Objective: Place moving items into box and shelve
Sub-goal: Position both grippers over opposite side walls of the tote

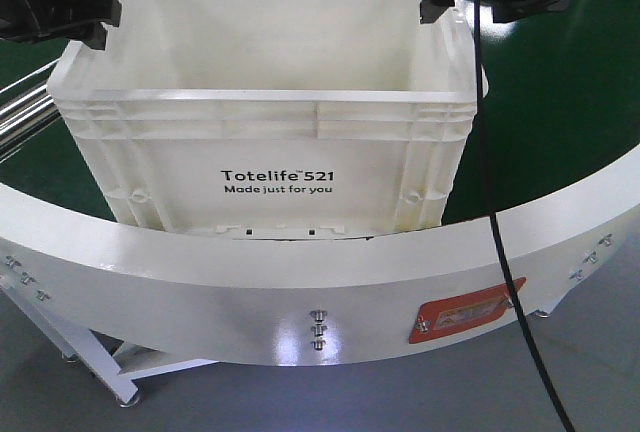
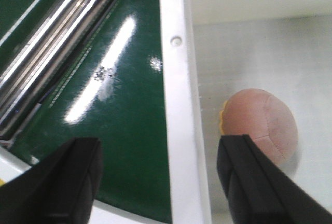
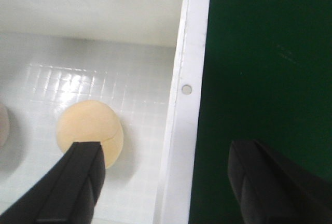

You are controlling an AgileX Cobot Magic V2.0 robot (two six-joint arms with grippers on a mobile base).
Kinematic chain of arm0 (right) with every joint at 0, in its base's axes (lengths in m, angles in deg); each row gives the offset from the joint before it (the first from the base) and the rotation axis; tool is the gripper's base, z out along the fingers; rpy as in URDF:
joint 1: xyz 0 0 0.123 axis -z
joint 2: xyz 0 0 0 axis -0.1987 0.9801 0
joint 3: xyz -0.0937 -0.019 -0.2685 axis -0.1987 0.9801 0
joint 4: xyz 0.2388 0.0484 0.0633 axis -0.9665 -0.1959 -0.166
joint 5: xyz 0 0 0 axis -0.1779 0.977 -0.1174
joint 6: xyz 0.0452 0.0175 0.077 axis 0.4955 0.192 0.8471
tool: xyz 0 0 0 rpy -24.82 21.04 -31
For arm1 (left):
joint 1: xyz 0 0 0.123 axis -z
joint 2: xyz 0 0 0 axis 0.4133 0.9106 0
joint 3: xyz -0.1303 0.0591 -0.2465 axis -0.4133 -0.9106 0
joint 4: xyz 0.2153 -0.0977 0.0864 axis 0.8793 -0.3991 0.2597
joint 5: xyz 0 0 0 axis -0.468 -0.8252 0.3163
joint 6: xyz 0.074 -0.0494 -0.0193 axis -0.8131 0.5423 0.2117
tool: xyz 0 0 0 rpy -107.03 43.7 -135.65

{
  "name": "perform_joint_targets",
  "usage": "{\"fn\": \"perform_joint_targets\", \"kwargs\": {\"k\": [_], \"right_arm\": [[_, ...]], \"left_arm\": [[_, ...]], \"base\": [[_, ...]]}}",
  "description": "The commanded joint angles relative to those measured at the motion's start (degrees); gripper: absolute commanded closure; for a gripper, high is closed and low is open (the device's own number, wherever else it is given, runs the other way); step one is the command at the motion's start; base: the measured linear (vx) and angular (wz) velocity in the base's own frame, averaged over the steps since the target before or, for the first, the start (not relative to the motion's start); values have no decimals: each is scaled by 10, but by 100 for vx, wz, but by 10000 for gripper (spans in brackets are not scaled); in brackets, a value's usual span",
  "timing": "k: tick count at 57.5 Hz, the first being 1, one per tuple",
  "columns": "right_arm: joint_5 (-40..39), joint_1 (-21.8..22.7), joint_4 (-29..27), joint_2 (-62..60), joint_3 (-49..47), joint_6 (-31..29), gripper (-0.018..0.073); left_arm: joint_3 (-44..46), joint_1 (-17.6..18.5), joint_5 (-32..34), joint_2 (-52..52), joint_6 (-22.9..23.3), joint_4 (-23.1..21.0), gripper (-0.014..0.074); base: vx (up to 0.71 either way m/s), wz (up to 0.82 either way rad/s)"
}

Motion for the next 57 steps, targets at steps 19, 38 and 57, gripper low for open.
{"fn": "perform_joint_targets", "kwargs": {"k": [19, 38, 57], "right_arm": [[-9, 3, 8, 30, -19, -1, 24], [4, 3, 10, 32, -19, 5, 24], [3, 3, 10, 32, -19, 5, 24]], "left_arm": [[19, -5, 30, -4, 0, -6, 22], [19, -5, 13, 15, 0, -10, 22], [19, -5, 39, 15, -31, -56, 22]], "base": [[0, 0], [0, 0], [0, 0]]}}
